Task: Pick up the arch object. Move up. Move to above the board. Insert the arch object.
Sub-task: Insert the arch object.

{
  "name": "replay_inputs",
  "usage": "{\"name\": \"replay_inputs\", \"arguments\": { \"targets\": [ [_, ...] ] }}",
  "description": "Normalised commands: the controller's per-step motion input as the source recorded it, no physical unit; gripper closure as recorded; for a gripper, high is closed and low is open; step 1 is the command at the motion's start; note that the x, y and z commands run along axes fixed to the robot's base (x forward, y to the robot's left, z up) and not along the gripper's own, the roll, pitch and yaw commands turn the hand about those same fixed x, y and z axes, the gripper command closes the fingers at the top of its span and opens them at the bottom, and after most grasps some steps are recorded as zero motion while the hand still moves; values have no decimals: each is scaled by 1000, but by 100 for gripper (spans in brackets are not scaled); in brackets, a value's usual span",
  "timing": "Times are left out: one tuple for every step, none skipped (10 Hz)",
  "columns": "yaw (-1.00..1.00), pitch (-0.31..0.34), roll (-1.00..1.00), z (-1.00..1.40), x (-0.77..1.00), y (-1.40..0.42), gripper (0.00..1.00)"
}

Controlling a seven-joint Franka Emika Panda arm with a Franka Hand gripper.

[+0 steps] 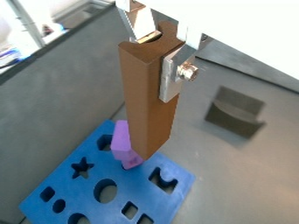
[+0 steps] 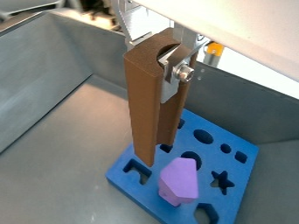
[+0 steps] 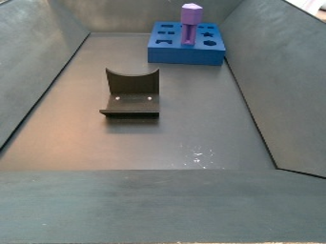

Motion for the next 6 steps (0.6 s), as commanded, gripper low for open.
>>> {"name": "replay_inputs", "arguments": {
  "targets": [
    [-654, 0, 10, -86, 389, -126, 100],
    [-766, 0, 17, -137, 271, -66, 100],
    [-1000, -1, 6, -214, 0, 0, 100],
    [-1000, 0, 0, -240, 0, 0, 100],
    [-1000, 0, 0, -263, 0, 0, 100],
    [-1000, 0, 0, -291, 0, 0, 100]
  ]
}}
